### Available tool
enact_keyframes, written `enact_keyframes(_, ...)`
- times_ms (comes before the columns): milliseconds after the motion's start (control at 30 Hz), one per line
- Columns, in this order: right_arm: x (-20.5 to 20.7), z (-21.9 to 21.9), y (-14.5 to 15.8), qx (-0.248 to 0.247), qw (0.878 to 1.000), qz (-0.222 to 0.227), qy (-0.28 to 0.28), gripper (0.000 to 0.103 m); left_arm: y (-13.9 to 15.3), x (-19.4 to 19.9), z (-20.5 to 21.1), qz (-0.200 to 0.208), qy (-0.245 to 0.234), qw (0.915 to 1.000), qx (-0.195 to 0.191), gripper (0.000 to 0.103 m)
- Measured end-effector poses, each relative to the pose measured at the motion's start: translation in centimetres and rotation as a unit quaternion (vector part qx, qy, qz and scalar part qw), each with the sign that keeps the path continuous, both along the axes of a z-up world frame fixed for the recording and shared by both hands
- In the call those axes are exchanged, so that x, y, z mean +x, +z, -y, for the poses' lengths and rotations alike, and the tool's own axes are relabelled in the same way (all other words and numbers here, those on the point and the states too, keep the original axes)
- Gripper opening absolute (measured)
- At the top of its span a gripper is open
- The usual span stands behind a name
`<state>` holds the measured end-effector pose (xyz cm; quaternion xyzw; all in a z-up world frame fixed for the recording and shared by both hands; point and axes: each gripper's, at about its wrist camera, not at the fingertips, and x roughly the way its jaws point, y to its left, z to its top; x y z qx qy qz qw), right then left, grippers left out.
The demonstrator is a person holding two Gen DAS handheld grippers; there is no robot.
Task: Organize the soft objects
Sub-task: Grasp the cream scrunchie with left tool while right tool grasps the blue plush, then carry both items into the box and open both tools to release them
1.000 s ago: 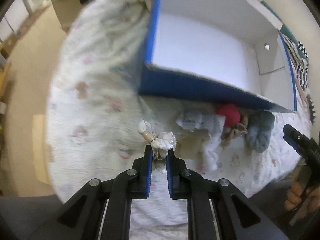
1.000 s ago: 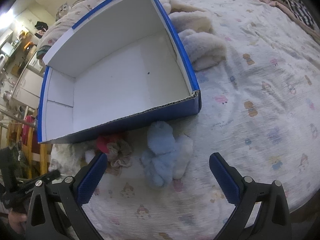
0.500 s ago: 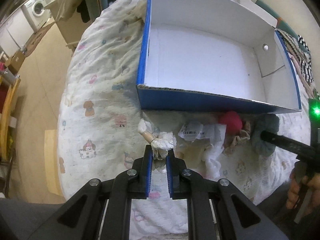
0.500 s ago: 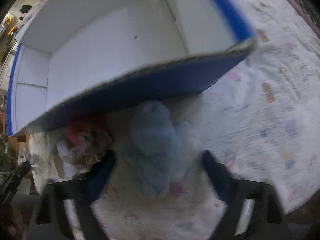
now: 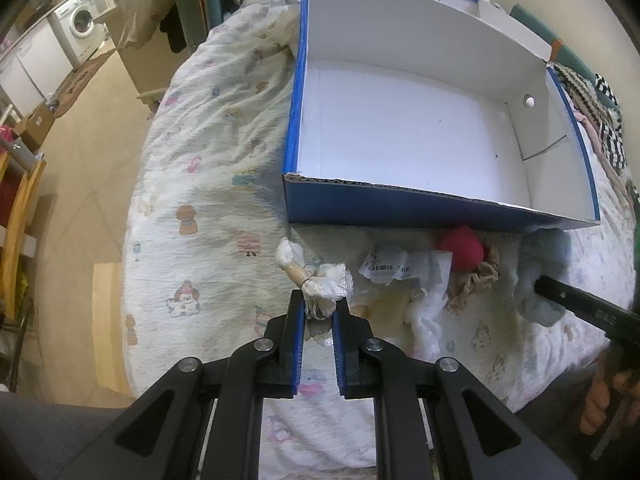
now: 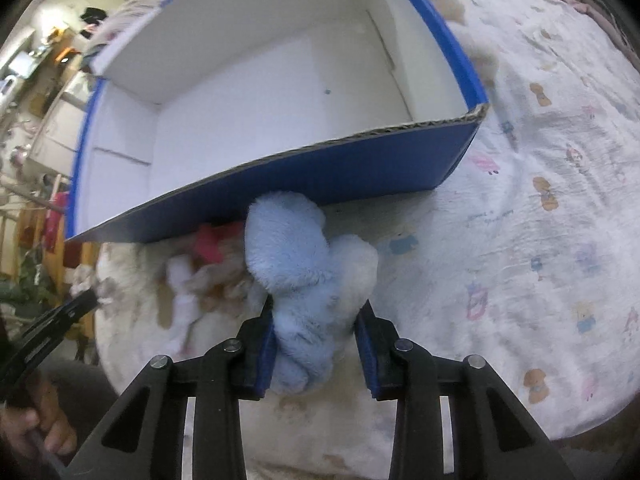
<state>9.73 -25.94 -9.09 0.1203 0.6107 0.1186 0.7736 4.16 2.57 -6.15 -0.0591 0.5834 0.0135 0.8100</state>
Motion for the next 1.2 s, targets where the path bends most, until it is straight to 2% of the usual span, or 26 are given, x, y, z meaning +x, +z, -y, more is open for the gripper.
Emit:
enact_keyframes(267, -2.7, -0.5, 4.3, 0.046, 0.997, 0.06, 0.021, 0.037, 1.8, -1.4, 0.3, 0.035, -0.005, 0.9992, 0.017, 0.012)
enact_keyframes(367, -3.2, 0.0, 5.8, 0.061, 0.994, 0.088, 0.023, 0.037, 3.2, -2.2, 0.5, 0.064, -0.009, 0.9974, 0.033, 0.012)
enact_keyframes(467, -3.1, -0.3, 7.7, 0.074, 0.991, 0.11, 0.022, 0.037, 5.3, -2.8, 0.6, 0.092, -0.011, 0.9953, 0.029, 0.012)
enact_keyframes(700, -0.8, -0.8, 11.2, 0.078, 0.986, 0.141, 0.039, 0.037, 9.2, -1.1, 2.1, 0.122, -0.032, 0.9917, 0.021, 0.012)
enact_keyframes(933, 3.3, -1.3, 11.9, 0.072, 0.985, 0.147, 0.046, 0.037, 11.1, 3.3, 3.6, 0.139, -0.052, 0.9886, 0.025, 0.012)
enact_keyframes(1100, 6.8, -1.4, 10.8, 0.063, 0.987, 0.14, 0.043, 0.037, 10.8, 6.8, 4.0, 0.121, -0.048, 0.9914, -0.018, 0.012)
enact_keyframes(1200, 8.6, -1.4, 9.5, 0.056, 0.989, 0.133, 0.038, 0.037, 10.0, 8.6, 5.2, 0.124, -0.059, 0.9906, 0.002, 0.012)
